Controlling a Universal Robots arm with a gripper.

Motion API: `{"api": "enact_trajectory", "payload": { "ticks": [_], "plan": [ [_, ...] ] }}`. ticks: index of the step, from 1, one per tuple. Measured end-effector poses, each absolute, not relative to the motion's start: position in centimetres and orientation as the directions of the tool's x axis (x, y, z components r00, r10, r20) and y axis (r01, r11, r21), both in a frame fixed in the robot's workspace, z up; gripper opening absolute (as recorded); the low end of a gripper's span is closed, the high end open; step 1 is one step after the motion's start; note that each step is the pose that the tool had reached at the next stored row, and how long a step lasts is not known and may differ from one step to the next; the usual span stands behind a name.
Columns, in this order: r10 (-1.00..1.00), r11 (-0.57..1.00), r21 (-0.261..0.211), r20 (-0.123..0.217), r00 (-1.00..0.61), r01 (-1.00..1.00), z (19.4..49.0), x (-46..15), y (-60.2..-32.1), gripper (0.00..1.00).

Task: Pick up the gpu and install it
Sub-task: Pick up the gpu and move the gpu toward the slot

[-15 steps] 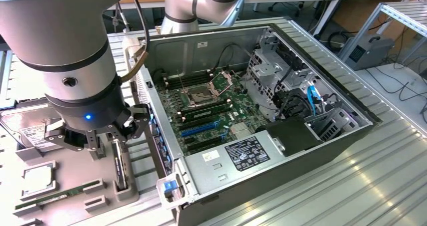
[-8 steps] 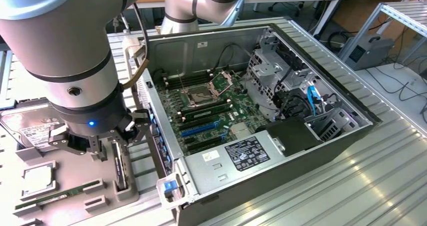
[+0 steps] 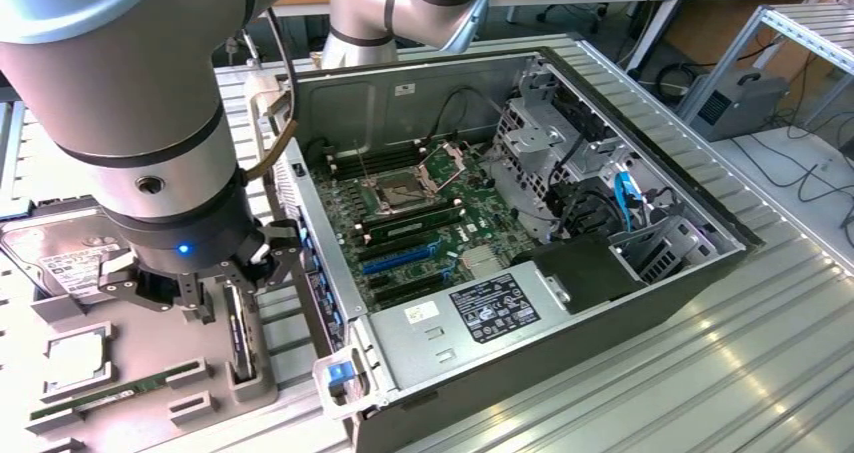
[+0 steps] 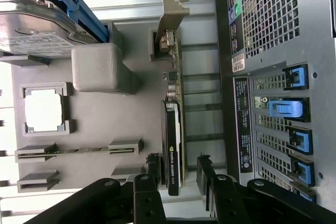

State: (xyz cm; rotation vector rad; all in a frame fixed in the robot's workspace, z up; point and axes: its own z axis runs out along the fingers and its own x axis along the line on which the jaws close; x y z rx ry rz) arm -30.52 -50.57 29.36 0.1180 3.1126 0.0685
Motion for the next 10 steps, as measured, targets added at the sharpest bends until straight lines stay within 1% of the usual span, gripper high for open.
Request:
{"api": "enact_trajectory", "payload": {
  "ticks": [5, 10],
  "plan": [
    [0.076, 0.996, 0.045, -0.024, -0.997, 0.075, 28.47, -30.51, -50.57, 0.42],
    [0.076, 0.996, 0.045, -0.024, -0.997, 0.075, 28.37, -30.21, -50.57, 0.42]
  ]
}}
